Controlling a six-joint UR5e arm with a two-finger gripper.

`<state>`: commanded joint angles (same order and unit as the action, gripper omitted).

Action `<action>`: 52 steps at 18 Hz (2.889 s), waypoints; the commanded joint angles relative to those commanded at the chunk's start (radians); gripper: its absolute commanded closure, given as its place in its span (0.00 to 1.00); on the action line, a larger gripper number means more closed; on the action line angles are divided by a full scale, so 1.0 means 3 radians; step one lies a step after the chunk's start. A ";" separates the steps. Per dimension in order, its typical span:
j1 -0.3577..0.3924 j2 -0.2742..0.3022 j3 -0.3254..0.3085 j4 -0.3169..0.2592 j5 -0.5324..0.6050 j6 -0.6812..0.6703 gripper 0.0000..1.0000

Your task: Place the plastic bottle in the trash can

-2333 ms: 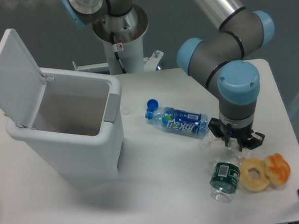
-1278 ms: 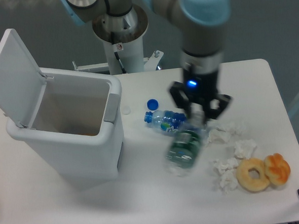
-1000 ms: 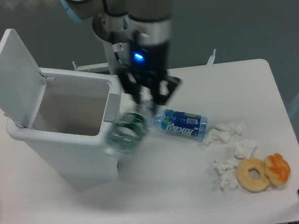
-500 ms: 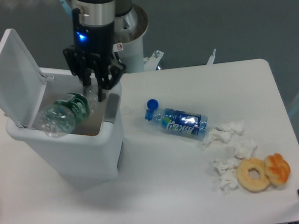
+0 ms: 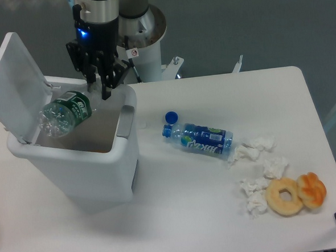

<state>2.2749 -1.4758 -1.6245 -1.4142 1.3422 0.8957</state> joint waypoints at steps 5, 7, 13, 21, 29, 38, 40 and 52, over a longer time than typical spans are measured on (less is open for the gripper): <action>0.0066 0.0067 -0.0005 -0.0287 0.0199 0.0164 0.76; 0.0082 0.0067 -0.0041 -0.0287 0.0215 0.0169 0.73; 0.0082 0.0067 -0.0046 -0.0287 0.0240 0.0174 0.61; 0.0077 0.0036 -0.0046 -0.0261 0.0266 0.0169 0.23; 0.0306 0.0046 0.0005 -0.0145 0.0256 0.0179 0.00; 0.1436 -0.0438 0.0046 0.0684 0.0102 0.0292 0.00; 0.1473 -0.0689 0.0092 0.0853 0.0112 0.0327 0.00; 0.1401 -0.1953 0.0629 0.1032 0.0670 0.1324 0.00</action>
<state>2.6952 -2.0615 -1.4358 -1.1045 1.5431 1.2930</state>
